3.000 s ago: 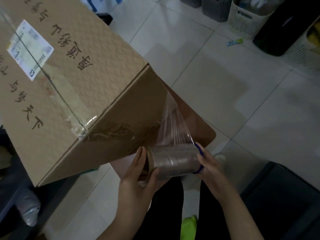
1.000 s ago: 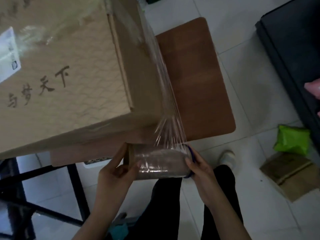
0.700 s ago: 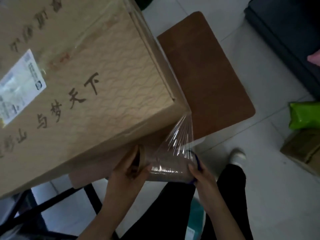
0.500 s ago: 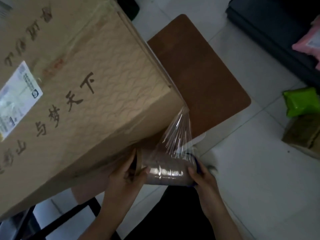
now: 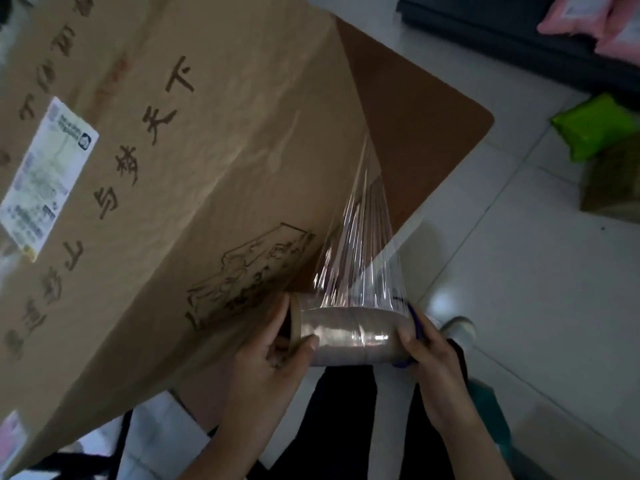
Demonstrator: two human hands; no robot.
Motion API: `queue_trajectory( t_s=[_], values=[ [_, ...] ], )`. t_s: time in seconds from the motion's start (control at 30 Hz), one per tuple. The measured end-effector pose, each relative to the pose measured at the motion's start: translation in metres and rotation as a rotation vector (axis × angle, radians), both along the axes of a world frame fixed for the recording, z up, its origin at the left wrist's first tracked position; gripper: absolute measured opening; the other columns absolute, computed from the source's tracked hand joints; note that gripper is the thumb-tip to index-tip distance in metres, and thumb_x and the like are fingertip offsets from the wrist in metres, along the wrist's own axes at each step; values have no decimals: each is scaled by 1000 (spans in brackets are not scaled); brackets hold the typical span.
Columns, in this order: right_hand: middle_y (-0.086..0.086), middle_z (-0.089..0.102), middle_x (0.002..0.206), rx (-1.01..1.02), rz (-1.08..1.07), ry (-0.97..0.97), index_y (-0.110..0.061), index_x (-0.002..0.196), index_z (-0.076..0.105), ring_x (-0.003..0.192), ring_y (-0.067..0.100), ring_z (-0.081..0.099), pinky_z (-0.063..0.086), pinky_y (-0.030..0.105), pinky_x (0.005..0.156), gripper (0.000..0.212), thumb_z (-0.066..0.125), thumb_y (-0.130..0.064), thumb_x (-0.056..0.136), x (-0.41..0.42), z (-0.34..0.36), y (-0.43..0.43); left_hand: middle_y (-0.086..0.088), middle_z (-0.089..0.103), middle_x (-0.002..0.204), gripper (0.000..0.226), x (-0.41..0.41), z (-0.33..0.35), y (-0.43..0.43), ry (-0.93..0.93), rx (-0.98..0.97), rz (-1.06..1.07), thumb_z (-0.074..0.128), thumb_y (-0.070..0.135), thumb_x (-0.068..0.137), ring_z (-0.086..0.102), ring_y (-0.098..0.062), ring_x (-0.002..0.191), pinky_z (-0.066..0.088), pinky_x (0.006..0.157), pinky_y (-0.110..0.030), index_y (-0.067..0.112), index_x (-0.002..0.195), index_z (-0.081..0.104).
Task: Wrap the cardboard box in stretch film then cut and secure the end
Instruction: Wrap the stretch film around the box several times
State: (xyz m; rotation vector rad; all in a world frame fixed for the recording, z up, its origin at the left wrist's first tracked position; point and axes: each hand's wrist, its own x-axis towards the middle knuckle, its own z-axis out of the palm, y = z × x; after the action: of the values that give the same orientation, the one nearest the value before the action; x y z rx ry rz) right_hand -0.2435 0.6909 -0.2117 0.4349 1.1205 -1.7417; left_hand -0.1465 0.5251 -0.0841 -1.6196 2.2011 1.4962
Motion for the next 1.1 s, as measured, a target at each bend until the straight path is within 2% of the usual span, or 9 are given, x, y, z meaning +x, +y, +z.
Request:
queue_trajectory(
  t_s=[0.13, 0.27, 0.37, 0.53, 0.6, 0.7, 0.87, 0.97, 1.1],
  values=[
    [-1, 71, 119, 10, -80, 26, -30, 121, 66, 110, 14, 66, 53, 17, 80, 54, 78, -34, 68, 39, 0, -3, 25, 68, 104, 73, 37, -4, -14, -7, 49, -112, 71, 52, 62, 66, 2, 93, 52, 80, -22, 52, 129, 43],
    [0, 67, 126, 31, -89, 56, -32, 128, 60, 114, 15, 64, 53, 18, 80, 66, 82, -44, 67, 84, 4, -12, 29, 67, 104, 70, 64, 2, -32, -12, 9, -197, 69, 60, 57, 64, 6, 92, 51, 76, -14, 63, 121, 42],
    [0, 65, 129, 28, -92, 63, -34, 132, 56, 113, 16, 64, 54, 22, 78, 68, 81, -44, 69, 115, 4, -9, 28, 67, 91, 64, 81, 1, -42, -30, 13, -265, 73, 48, 63, 64, 3, 82, 52, 74, -15, 68, 115, 40],
    [-4, 75, 109, 15, -175, 109, -22, 129, 59, 93, 6, 70, 53, 15, 68, 66, 76, -25, 66, 157, 6, -2, 14, 73, 87, 83, 123, -5, -33, -39, 35, -280, 73, 54, 57, 67, -4, 82, 52, 73, -18, 45, 133, 40],
    [-6, 76, 105, 6, -204, 117, -22, 127, 59, 85, 3, 69, 53, 14, 65, 61, 72, -18, 68, 175, 8, -1, 12, 73, 84, 78, 140, -6, -32, -30, 21, -285, 76, 42, 65, 67, -6, 82, 53, 76, -20, 39, 135, 41],
    [1, 74, 113, -26, -263, 91, -21, 129, 58, 98, 12, 69, 55, 19, 76, 58, 68, -11, 73, 205, 10, -4, 11, 71, 82, 72, 162, -3, -37, -21, -2, -301, 77, 24, 72, 65, -9, 82, 51, 78, -23, 37, 135, 44],
    [-3, 72, 118, -62, -302, 84, -26, 126, 61, 106, 10, 68, 53, 15, 79, 59, 76, -21, 69, 245, 9, -24, 23, 72, 85, 75, 188, 8, -54, -21, 17, -290, 76, 30, 64, 66, 3, 84, 48, 68, -7, 39, 130, 43],
    [-2, 70, 121, -55, -326, 66, -24, 128, 60, 110, 10, 66, 52, 15, 80, 59, 76, -21, 72, 269, 5, -40, 12, 74, 91, 73, 204, 8, -72, -52, 1, -334, 76, 13, 70, 67, 0, 86, 51, 71, -9, 39, 129, 42],
    [-1, 71, 120, -18, -381, 55, -23, 130, 60, 110, 14, 66, 52, 15, 80, 63, 77, -25, 69, 309, -3, -63, 10, 70, 101, 74, 231, 10, -96, -90, 18, -402, 76, 11, 71, 68, -3, 88, 54, 80, -20, 35, 132, 43]
  ],
)
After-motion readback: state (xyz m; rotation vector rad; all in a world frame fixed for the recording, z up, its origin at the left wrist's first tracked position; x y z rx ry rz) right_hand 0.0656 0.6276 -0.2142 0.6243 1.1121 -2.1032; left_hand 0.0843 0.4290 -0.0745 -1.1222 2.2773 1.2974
